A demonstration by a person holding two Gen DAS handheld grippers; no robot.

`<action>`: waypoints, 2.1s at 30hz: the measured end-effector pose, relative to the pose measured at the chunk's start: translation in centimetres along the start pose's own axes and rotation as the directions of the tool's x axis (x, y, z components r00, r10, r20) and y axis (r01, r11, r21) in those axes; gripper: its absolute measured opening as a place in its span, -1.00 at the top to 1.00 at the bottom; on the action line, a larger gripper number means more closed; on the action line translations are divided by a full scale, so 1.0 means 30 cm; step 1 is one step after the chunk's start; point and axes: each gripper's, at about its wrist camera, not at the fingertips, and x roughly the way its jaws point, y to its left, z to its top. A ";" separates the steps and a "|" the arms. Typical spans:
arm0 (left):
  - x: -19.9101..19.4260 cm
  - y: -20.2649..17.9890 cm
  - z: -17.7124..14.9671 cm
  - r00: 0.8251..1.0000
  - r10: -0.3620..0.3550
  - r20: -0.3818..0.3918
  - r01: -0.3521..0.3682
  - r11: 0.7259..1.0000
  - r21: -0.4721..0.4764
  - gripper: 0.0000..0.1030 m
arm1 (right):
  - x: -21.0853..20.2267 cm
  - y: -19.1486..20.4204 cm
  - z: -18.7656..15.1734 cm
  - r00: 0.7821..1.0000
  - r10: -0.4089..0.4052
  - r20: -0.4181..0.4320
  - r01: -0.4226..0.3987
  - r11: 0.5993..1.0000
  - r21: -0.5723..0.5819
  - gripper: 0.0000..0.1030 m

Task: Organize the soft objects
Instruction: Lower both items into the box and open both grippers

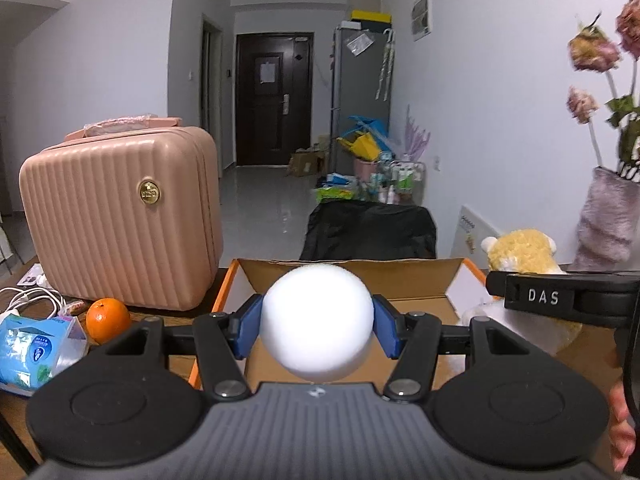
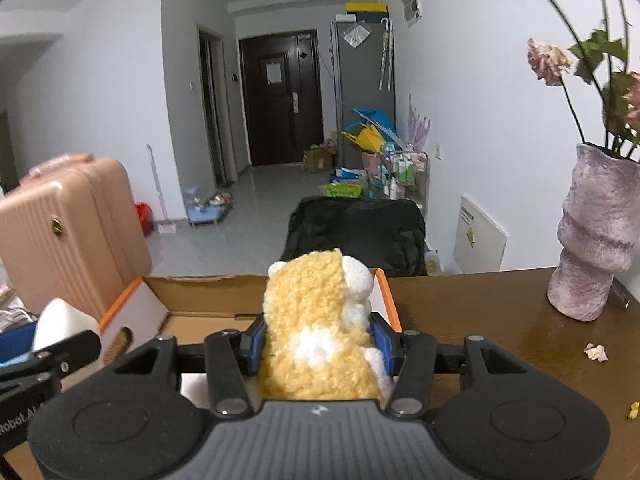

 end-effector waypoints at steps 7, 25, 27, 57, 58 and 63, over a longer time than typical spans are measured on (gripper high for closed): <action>0.115 -0.016 0.008 0.997 0.059 -0.053 -0.058 0.998 0.014 -0.14 | 0.112 0.039 0.010 0.998 -0.020 -0.059 0.021 1.000 0.011 0.02; 0.183 0.058 -0.025 0.986 0.148 -0.071 -0.151 0.988 -0.041 -1.00 | 0.171 -0.017 0.003 0.997 -0.018 -0.076 0.025 0.996 0.089 -0.98; 0.182 0.060 -0.022 0.986 0.149 -0.074 -0.153 0.987 -0.042 -1.00 | 0.161 -0.011 0.002 0.998 -0.020 -0.066 0.026 0.996 0.080 -1.00; -0.005 0.107 -0.053 0.994 0.106 -0.037 -0.108 0.993 -0.048 -1.00 | -0.112 -0.033 -0.055 0.999 0.008 0.032 -0.009 0.999 0.032 -1.00; -0.020 0.111 -0.057 0.994 0.103 -0.036 -0.104 0.993 -0.050 -1.00 | -0.129 -0.035 -0.060 0.999 0.009 0.038 -0.010 0.999 0.031 -1.00; -0.109 0.126 -0.074 0.997 0.079 -0.020 -0.080 0.995 -0.064 -1.00 | -0.237 -0.040 -0.102 0.998 0.013 0.063 -0.014 1.000 0.013 -1.00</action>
